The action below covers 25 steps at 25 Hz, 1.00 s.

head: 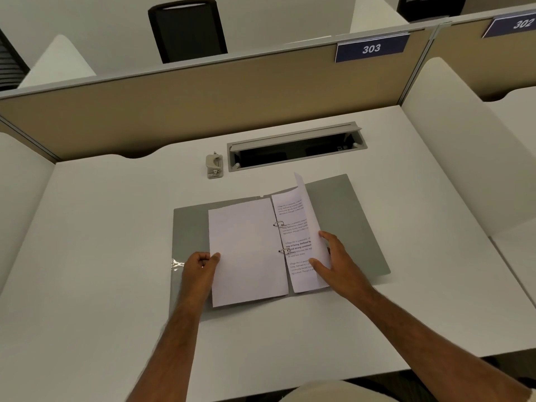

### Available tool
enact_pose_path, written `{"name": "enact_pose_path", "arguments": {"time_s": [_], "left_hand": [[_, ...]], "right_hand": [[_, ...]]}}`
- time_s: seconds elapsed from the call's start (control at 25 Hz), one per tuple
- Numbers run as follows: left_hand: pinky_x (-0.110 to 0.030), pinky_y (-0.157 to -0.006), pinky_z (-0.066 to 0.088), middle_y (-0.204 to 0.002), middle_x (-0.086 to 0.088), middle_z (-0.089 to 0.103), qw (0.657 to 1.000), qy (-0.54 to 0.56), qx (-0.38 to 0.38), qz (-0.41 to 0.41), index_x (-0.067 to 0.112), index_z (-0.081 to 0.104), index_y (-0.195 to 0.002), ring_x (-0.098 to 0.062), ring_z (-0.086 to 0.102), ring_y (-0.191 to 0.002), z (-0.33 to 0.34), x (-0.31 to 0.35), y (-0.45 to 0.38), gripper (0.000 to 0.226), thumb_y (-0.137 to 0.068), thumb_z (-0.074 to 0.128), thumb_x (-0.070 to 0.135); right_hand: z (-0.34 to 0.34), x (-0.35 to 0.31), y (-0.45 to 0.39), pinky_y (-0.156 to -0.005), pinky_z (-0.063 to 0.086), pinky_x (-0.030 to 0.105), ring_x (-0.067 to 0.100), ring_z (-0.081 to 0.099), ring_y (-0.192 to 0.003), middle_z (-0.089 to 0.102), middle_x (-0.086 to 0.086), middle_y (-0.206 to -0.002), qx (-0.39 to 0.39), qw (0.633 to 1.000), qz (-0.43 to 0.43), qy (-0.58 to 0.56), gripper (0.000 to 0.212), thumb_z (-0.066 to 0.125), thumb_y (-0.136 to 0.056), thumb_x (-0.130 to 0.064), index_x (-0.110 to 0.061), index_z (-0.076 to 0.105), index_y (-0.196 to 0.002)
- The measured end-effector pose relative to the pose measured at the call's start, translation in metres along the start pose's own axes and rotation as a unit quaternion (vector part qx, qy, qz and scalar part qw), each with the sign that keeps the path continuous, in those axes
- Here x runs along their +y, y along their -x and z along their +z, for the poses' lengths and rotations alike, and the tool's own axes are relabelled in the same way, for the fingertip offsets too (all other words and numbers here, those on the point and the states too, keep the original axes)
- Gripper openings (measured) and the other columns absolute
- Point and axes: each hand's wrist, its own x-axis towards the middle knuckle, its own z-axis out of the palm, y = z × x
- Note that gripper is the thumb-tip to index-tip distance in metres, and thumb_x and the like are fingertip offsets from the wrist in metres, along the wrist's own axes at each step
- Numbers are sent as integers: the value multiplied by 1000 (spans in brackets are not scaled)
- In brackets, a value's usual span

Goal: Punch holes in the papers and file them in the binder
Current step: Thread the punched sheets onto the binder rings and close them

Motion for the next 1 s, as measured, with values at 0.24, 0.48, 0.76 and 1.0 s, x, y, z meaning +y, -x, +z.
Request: {"name": "enact_pose_path", "arguments": {"time_s": [0.24, 0.48, 0.76, 1.0], "left_hand": [[-39, -90, 51, -109, 6, 65, 985, -104, 33, 130, 22, 59, -115, -20, 61, -105, 30, 3, 15, 35, -87, 78, 32], [-21, -79, 49, -97, 4, 78, 978, 34, -194, 63, 16, 74, -103, -8, 71, -94, 92, 51, 55, 12, -97, 66, 24], [-25, -83, 60, -113, 1, 74, 973, 68, -220, 24, 16, 70, -117, -14, 72, -98, 127, 73, 66, 21, -96, 69, 19], [-27, -86, 59, -116, -2, 72, 975, 57, -213, 22, 21, 68, -110, -22, 70, -106, 124, 72, 57, 21, -90, 77, 19]], "right_hand": [[3, -6, 3, -105, 47, 28, 7, 45, -124, 38, -7, -150, 21, 1000, -13, 5, 73, 73, -90, -38, -28, 30, -149], [9, -15, 4, -103, 51, 34, 14, 49, -124, 41, -3, -148, 35, 997, -37, 58, 77, 74, -86, -47, -24, 34, -146], [15, -16, 0, -107, 47, 37, 21, 49, -128, 40, 0, -152, 23, 996, -28, 86, 84, 71, -83, -56, -22, 33, -150], [17, -13, 0, -108, 45, 36, 21, 48, -130, 36, -1, -155, 15, 993, -27, 111, 86, 67, -84, -61, -25, 29, -152]]}}
